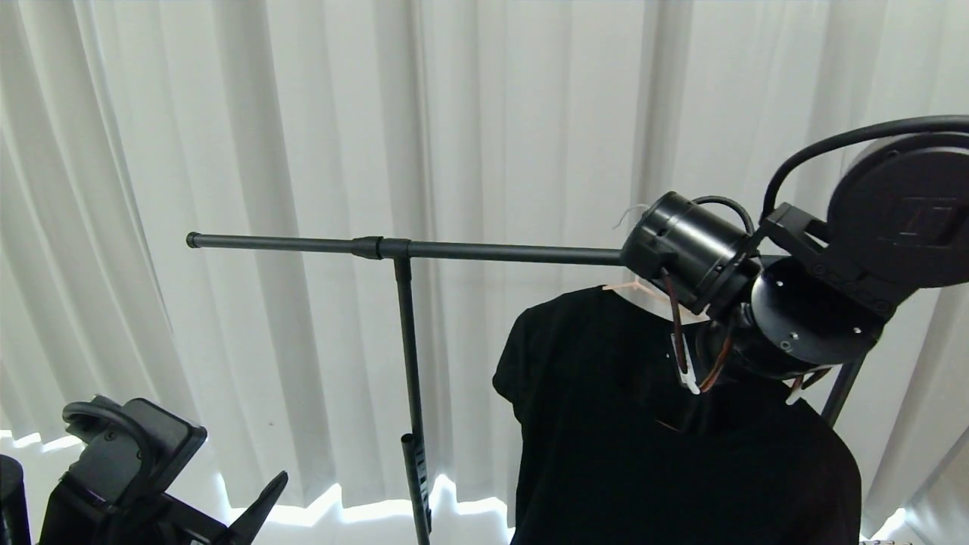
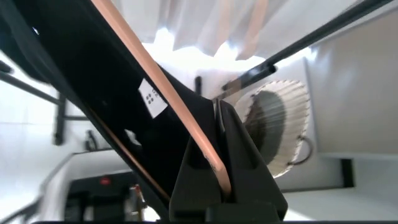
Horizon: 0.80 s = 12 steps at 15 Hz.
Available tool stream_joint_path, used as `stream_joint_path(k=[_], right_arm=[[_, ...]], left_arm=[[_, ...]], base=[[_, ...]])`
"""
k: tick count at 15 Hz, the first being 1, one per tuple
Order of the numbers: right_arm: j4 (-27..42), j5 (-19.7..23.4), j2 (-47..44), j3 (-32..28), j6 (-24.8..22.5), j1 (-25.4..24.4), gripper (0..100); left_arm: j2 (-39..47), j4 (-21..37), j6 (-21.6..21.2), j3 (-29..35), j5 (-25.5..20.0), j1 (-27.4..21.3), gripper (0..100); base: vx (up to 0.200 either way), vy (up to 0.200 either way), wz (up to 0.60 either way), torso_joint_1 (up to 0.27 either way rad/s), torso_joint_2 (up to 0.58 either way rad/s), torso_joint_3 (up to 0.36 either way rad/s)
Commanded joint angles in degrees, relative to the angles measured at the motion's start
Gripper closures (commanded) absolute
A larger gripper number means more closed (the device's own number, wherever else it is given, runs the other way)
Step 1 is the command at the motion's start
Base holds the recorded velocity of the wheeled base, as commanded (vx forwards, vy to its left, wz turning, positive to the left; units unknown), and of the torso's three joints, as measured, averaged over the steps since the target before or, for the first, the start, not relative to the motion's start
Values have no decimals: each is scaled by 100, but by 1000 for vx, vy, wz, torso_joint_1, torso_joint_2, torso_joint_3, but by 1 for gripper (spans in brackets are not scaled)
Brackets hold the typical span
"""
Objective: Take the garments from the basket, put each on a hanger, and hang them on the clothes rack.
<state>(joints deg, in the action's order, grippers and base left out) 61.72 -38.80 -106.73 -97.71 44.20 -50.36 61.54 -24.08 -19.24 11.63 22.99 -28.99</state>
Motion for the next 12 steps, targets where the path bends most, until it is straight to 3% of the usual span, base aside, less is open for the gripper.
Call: stream_joint_path(k=[1,4,8,12], right_arm=[[218,4,-551,-486,247,-114,100],[253,-338,-832,-653,422,228,100],[235,-409,-788,-671,299,721,100],[130,-409,-577,-635,-597,1028,100]], left_arm=[[-1,-1,-1,-12,4,-1,0],[-10,-1,-1,-12,4,-1,0],[-28,-1,8,-12,4,-1,0],[-309,-1,25,-73,-111,-10,0]], base=[[0,0,0,0,0,0],[0,0,0,0,0,0],[0,0,0,0,0,0],[0,0,0,0,0,0]])
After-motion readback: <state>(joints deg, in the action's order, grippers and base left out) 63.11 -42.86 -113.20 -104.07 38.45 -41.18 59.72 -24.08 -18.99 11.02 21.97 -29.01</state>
